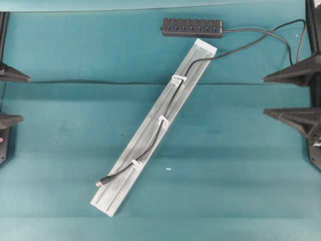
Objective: Pass the USB cable through three rings with both arms.
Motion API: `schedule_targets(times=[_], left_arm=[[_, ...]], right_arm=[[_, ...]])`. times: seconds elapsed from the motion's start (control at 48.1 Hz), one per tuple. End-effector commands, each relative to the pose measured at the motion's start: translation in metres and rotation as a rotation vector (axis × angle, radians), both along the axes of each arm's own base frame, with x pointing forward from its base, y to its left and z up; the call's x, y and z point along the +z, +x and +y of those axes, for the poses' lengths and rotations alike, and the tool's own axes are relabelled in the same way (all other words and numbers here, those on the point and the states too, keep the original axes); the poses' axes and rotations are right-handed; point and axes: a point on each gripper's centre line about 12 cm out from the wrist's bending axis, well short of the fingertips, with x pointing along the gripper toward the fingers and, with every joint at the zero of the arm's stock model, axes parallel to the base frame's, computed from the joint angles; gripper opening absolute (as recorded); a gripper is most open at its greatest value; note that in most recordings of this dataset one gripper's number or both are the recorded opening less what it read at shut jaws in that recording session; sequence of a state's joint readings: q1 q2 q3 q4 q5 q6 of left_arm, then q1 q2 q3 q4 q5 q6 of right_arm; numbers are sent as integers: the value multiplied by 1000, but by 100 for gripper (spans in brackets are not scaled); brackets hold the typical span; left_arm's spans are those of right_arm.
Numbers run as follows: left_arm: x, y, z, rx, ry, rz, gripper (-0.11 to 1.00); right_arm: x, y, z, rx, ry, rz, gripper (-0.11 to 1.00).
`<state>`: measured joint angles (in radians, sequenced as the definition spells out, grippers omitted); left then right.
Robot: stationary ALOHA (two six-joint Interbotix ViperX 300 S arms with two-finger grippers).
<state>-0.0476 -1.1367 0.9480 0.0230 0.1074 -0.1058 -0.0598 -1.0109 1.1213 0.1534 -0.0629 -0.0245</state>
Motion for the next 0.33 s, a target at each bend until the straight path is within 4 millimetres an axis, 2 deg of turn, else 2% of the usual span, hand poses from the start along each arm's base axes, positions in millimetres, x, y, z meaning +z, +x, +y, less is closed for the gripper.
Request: schedule_targets(times=[0.0,0.208,0.312], left_arm=[[9,-4,0,-2,1,-34,96],[-9,-1,-1,-4,4,11,96],[-10,1,-1,-3,5,6,96]], right_arm=[[3,2,1,3,-18,-28,87],[7,0,8,39,-19,-45,87],[7,-1,14,74,-26,-42,87]])
